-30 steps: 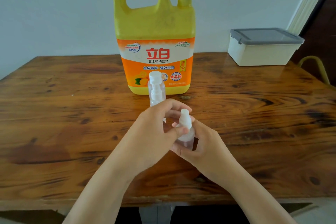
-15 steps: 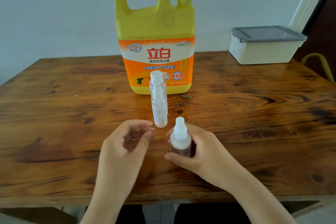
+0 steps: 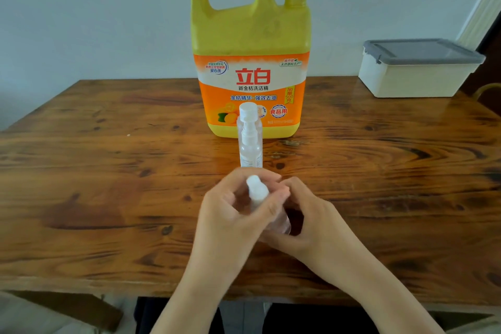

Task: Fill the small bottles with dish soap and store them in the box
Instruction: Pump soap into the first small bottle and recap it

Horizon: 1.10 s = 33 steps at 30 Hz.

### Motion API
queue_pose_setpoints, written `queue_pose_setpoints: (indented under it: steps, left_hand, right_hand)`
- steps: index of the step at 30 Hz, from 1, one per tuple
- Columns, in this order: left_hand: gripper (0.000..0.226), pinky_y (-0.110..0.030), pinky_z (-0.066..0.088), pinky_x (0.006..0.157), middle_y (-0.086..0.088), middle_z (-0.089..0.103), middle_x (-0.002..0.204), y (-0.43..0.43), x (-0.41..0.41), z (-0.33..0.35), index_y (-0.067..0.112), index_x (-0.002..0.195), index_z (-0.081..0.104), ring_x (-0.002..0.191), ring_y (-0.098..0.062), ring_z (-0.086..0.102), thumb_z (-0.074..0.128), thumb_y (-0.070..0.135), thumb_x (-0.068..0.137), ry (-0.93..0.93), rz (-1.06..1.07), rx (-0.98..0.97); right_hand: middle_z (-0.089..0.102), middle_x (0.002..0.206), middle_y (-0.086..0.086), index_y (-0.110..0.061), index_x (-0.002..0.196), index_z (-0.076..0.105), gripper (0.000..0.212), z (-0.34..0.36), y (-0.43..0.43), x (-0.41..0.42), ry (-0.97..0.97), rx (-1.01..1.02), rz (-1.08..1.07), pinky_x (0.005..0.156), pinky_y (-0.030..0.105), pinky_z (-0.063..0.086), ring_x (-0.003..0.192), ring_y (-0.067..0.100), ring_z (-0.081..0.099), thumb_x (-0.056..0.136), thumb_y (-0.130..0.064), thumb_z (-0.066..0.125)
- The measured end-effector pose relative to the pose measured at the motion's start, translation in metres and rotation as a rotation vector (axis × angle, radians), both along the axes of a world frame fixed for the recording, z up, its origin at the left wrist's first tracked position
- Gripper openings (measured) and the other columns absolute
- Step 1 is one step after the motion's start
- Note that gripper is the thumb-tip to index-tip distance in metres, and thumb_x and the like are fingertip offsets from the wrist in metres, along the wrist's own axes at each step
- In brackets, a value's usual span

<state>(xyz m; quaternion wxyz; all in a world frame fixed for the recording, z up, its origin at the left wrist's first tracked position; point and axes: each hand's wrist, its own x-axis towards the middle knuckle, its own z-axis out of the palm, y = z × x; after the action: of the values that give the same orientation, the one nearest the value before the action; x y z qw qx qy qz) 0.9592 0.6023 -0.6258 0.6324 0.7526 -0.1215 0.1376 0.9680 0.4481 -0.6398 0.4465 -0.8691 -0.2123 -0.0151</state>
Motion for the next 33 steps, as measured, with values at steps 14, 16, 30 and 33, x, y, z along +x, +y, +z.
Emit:
queue_pose_setpoints:
  steps: [14,16,30,33]
  left_hand:
    - [0.041,-0.041,0.054,0.091,-0.015,0.068,0.121,0.025,0.004,-0.024,0.007,0.11,0.073,0.114,-0.03,0.064,0.076,0.036,0.082,0.342,-0.152,-0.551]
    - [0.038,-0.041,0.053,0.094,-0.016,0.068,0.122,0.03,0.006,-0.02,0.006,0.113,0.071,0.115,-0.029,0.063,0.072,0.033,0.086,0.304,-0.197,-0.504]
    - [0.019,-0.012,0.054,0.067,0.004,0.078,0.09,0.01,-0.007,-0.006,0.022,0.094,0.08,0.086,-0.011,0.073,0.077,0.029,0.076,0.146,-0.015,-0.198]
    - [0.016,-0.016,0.055,0.07,-0.001,0.077,0.089,0.017,-0.005,-0.001,0.023,0.094,0.079,0.084,-0.018,0.072,0.076,0.026,0.079,0.149,-0.084,-0.131]
  right_hand:
    - [0.066,0.102,-0.018,-0.038,0.11,0.053,0.029,-0.002,-0.004,0.003,0.073,-0.03,0.112,0.086,0.028,0.049,0.101,0.001,0.06,0.092,-0.058,0.042]
    - [0.055,0.123,-0.024,-0.039,0.127,0.049,0.04,-0.006,-0.003,0.004,0.027,-0.087,0.138,0.101,0.023,0.04,0.123,-0.004,0.044,0.095,-0.056,0.033]
    - [0.057,0.108,-0.034,-0.045,0.121,0.049,0.06,-0.012,0.013,-0.003,-0.124,-0.072,-0.071,0.084,-0.001,0.037,0.103,-0.014,0.052,0.068,-0.048,0.077]
    - [0.055,0.108,-0.041,-0.046,0.128,0.043,0.062,-0.01,0.012,-0.001,-0.084,-0.084,-0.008,0.098,0.003,0.029,0.108,-0.022,0.044,0.073,-0.051,0.07]
